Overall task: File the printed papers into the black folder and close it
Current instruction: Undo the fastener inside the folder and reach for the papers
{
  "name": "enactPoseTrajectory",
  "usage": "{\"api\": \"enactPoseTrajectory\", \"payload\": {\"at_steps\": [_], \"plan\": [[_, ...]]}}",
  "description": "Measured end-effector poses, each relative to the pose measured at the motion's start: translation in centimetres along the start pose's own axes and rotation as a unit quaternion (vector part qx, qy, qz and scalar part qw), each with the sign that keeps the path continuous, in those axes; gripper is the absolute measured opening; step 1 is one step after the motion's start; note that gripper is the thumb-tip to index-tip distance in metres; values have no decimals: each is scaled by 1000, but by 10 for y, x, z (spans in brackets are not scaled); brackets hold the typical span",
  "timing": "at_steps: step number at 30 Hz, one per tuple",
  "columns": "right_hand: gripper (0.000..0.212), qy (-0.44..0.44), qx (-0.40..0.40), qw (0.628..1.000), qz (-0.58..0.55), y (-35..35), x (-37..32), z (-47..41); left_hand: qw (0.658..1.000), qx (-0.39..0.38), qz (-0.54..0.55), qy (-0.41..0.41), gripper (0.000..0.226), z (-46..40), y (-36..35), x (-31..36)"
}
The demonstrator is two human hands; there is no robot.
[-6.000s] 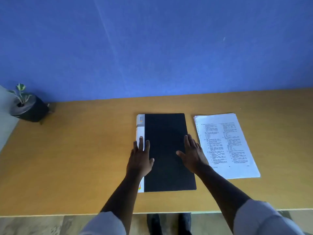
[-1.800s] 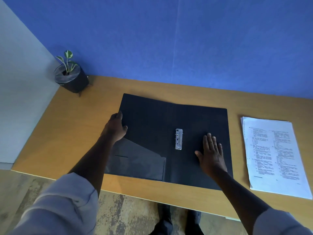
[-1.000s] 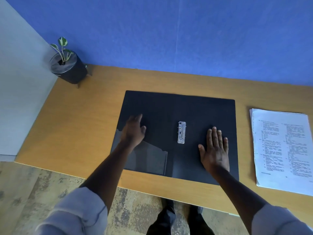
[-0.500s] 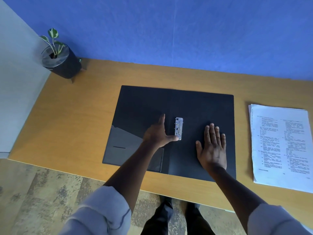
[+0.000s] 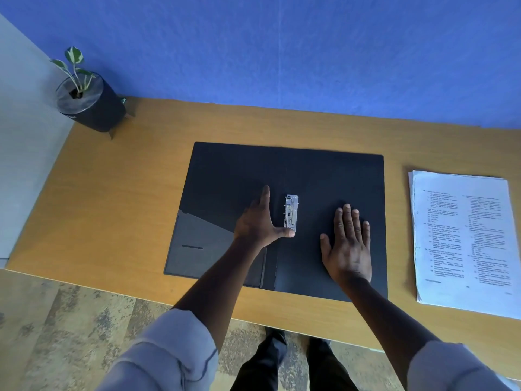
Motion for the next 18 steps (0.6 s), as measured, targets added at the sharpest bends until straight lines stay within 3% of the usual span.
{"api": "enactPoseTrajectory", "payload": {"at_steps": [7,11,13,16,18], "plan": [[71,0,-1,1000,-3,1,1,1,1000,-12,25,-15,129,-5,10,-3],[72,-2,-5,1000,-3,0,2,0,997,8,64,-39,112,-7,22,0],[72,-2,-5,1000,-2,0,2,0,994,31,88,-61,91,-9,29,5],[72,-3,-3,1000,-2,0,2,0,985,97,84,-116,38,-12,40,18],[72,-4,-3,1000,-3,0,2,-1,976,141,77,-145,21,-13,45,27]]}}
Point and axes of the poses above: each hand's wrist, its own z-axis away from the middle knuckle, its own y-axis out of the back of the hand, x = y × z, the point moved 6 cm from there along -z, towards the middle knuckle, and after that the axes turned 14 degrees about x, right-handed, at the moved point
